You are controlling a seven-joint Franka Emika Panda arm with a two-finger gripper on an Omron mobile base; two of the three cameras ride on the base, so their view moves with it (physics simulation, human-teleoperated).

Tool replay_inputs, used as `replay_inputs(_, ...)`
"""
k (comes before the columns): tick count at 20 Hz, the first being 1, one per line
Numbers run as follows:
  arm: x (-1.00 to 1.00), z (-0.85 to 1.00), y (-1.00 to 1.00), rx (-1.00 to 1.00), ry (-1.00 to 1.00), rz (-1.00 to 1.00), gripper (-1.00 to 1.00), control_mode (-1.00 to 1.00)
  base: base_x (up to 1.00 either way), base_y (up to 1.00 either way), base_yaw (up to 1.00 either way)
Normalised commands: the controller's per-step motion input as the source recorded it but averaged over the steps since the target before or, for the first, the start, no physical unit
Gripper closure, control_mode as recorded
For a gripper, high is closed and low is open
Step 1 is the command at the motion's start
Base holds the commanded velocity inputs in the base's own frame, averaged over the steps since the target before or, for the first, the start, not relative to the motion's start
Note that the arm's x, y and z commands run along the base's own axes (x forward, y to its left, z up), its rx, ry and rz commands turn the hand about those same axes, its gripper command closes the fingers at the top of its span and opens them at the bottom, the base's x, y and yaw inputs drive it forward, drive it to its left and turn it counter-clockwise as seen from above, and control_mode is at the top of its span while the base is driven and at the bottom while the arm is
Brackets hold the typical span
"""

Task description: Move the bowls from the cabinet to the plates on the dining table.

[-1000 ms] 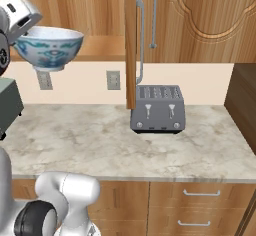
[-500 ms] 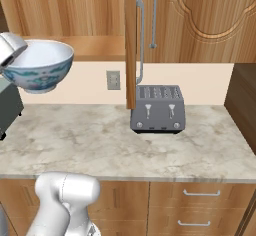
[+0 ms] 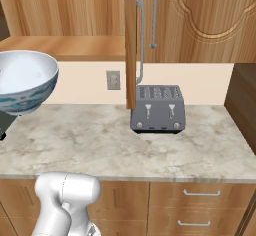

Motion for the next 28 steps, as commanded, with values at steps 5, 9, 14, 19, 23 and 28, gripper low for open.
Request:
replay_inputs(5,-0.75,0.0,-0.01,-0.04,0.0,0.0,1.0,-1.0,0.0,0.0,0.0)
replay_inputs(9,-0.19,-0.08,-0.06,-0.13,0.15,0.0,1.0,-1.0,0.0,0.0,0.0)
replay_inputs(14,0.03,0.0,-0.03,-0.15,0.29,0.0,1.0,-1.0,0.0,0.0,0.0)
replay_inputs(19,0.0,-0.05,-0.01,-0.05,0.1,0.0,1.0,-1.0,0.0,0.0,0.0)
replay_inputs(23,0.0,-0.02,0.0,0.0,0.0,0.0,1.0,-1.0,0.0,0.0,0.0)
replay_inputs(28,0.0,0.0,0.0,0.0,0.0,0.0,1.0,-1.0,0.0,0.0,0.0)
